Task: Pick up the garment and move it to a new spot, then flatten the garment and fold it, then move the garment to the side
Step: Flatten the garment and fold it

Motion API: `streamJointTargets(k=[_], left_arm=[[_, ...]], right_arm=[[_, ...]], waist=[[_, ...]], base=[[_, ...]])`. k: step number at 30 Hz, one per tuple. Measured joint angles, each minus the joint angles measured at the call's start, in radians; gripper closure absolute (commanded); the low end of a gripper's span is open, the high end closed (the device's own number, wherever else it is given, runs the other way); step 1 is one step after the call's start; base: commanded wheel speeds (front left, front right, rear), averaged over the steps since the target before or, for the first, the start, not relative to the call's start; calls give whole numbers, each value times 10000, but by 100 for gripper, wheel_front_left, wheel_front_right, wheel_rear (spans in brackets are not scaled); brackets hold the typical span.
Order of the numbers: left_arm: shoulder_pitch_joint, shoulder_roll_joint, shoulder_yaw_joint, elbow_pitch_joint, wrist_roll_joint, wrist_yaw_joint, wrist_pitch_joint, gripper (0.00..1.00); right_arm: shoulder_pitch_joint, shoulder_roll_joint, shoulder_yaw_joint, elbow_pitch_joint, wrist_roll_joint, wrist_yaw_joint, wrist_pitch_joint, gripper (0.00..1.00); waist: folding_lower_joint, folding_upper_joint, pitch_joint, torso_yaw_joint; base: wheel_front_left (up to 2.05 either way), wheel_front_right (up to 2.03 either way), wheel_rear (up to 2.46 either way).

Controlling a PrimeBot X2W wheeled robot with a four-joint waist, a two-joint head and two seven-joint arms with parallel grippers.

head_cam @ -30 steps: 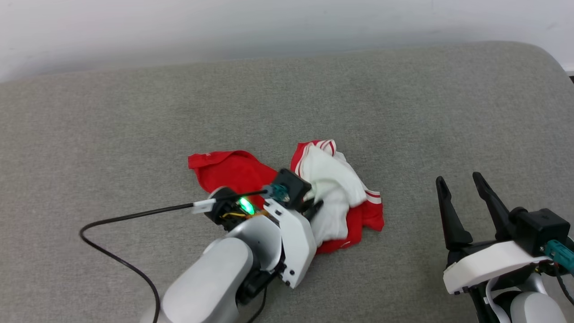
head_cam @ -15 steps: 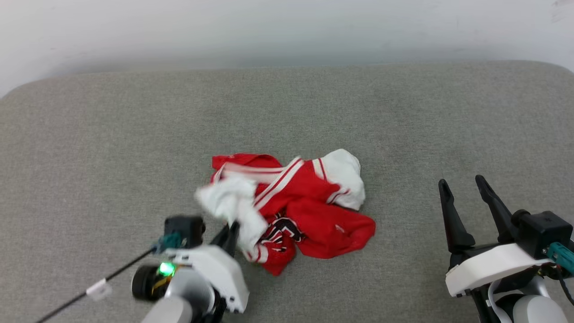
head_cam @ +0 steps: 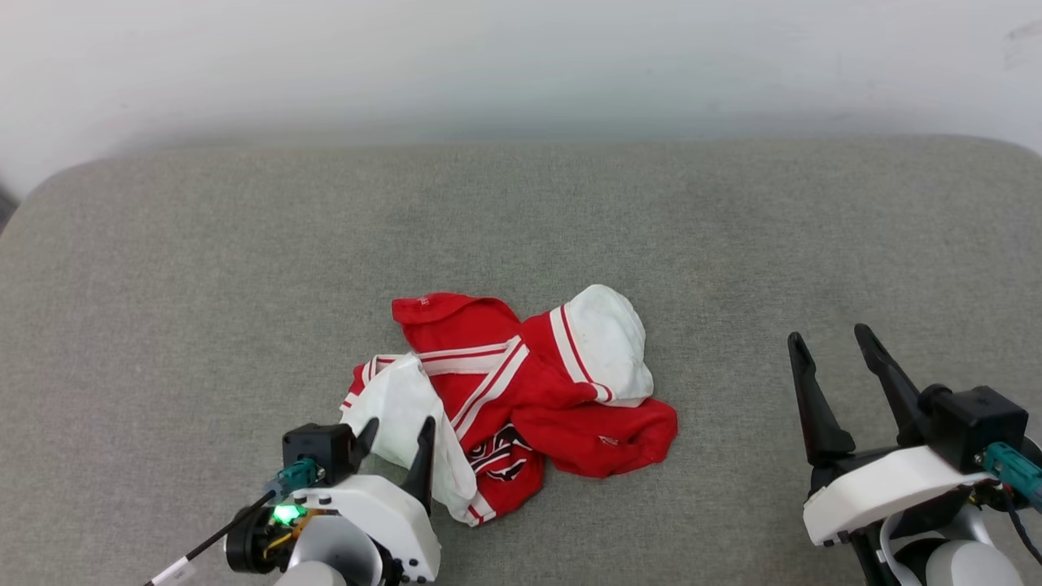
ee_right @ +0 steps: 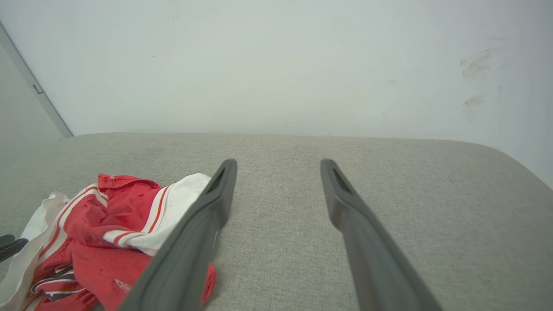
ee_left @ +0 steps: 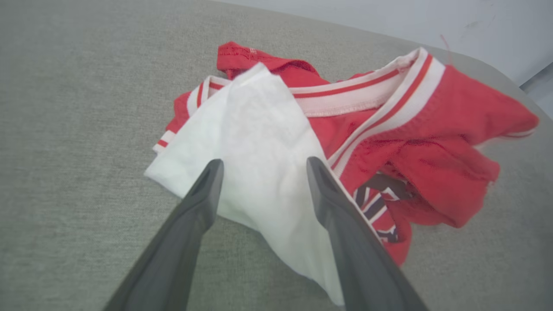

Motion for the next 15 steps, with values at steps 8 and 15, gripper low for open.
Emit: streamJointTargets(k=[8,15], left_arm=[[-639,713,-297,-650,587,15,685,0],[-1694,1411,-809,-708,280,-696,3281,0]], right_arm=[[277,0,-63,-82,4,0,104,0],[314,0,-15,-244,19,0,174,0]], waist=[[0,0,-446,-99],[0,0,-254,-247]], base=[[0,0,0],[0,0,0]])
